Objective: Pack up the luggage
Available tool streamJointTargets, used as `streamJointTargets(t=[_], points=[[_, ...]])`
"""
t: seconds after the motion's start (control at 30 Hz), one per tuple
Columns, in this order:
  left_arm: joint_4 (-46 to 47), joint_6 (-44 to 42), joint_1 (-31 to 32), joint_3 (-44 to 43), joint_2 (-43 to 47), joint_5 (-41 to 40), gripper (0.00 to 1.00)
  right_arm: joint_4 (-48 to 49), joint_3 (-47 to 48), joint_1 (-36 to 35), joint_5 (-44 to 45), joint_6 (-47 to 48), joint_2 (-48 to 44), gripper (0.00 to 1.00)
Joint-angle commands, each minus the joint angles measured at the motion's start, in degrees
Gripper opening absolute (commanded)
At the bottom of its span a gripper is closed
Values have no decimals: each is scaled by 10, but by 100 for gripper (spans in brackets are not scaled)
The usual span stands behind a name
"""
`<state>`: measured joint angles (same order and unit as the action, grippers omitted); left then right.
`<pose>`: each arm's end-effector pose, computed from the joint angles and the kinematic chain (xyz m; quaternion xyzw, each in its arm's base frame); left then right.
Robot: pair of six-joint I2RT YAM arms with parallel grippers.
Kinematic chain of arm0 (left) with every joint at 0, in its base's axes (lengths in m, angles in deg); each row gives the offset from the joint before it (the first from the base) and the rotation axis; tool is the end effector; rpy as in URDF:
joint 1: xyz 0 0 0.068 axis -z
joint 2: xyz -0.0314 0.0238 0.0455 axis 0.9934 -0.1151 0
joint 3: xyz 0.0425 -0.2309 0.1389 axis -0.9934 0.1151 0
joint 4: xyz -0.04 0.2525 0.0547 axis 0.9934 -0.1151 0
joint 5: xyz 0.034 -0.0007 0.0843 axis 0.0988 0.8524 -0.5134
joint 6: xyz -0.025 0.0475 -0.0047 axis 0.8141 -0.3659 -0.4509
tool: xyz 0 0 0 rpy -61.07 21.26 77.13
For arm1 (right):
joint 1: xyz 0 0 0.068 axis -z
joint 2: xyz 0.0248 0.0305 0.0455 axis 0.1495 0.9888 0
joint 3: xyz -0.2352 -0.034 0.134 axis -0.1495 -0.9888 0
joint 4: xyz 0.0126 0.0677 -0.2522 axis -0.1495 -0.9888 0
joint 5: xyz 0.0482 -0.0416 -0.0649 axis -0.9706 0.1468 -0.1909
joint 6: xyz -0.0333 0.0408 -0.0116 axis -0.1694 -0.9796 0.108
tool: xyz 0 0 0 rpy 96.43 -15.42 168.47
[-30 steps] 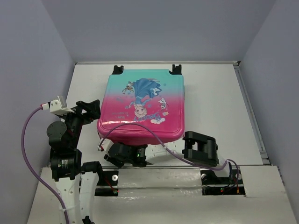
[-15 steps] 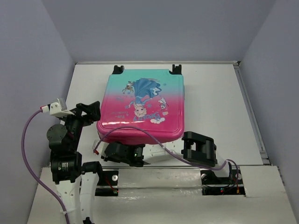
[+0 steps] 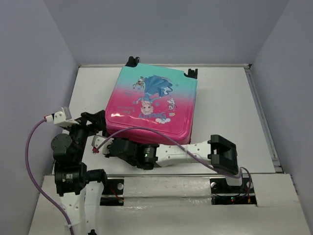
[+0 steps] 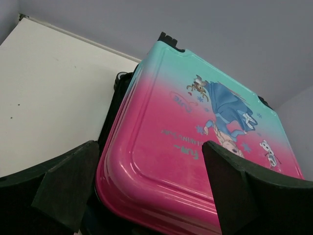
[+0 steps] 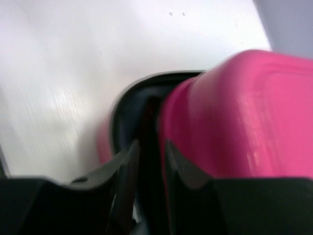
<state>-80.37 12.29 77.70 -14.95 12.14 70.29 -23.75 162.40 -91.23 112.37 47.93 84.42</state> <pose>0.0743 0.0000 0.3740 -0.0926 0.6647 -0.1830 0.7184 0.0777 0.4678 0.2586 -0.5607 0.6077 0.0867 0.5556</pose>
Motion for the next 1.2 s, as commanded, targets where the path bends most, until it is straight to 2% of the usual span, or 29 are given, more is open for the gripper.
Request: streamJointTargets(t=[0.0, 0.17, 0.3, 0.33, 0.4, 0.43, 0.53, 0.6, 0.7, 0.73, 0.8, 0.87, 0.9, 0.97, 1.03, 1.17], points=[[-14, -3, 3, 7, 19, 7, 99, 42, 42, 14, 64, 43, -73, 33], [-33, 7, 6, 20, 35, -26, 95, 42, 42, 32, 92, 55, -95, 33], [-47, 34, 8, 40, 41, 0, 93, 17, 16, 32, 70, 18, -119, 35], [-50, 42, 7, 46, 41, 29, 92, 5, 3, 27, 67, -1, -128, 37], [-49, 61, 9, 74, 42, 73, 90, -30, -49, 26, 50, -80, -174, 43], [-41, 66, 9, 98, 43, 107, 89, -41, -73, 26, 30, -149, -196, 49], [-23, 70, 11, 129, 49, 140, 85, -51, -146, 26, -36, -235, -261, 59], [-31, 67, 11, 141, 49, 147, 78, -81, -165, 26, -14, -296, -282, 63], [-55, 57, 16, 145, 45, 133, 75, -109, -224, 26, 42, -357, -321, 67], [-51, 65, 16, 142, 44, 124, 75, -117, -254, 26, 64, -383, -361, 72], [-39, 78, 13, 139, 41, 121, 81, -121, -279, 33, 68, -405, -409, 81], [-9, 89, 12, 137, 39, 119, 87, -127, -298, 60, 66, -432, -479, 92], [-1, 96, 12, 137, 34, 118, 89, -132, -314, 73, 65, -440, -500, 94], [17, 104, 12, 139, 25, 113, 98, -143, -338, 127, 31, -461, -544, 96], [27, 108, 12, 141, 18, 116, 99, -148, -354, 157, -31, -481, -560, 96], [29, 102, 12, 136, 7, 102, 99, -146, -374, 157, -121, -482, -573, 97]])
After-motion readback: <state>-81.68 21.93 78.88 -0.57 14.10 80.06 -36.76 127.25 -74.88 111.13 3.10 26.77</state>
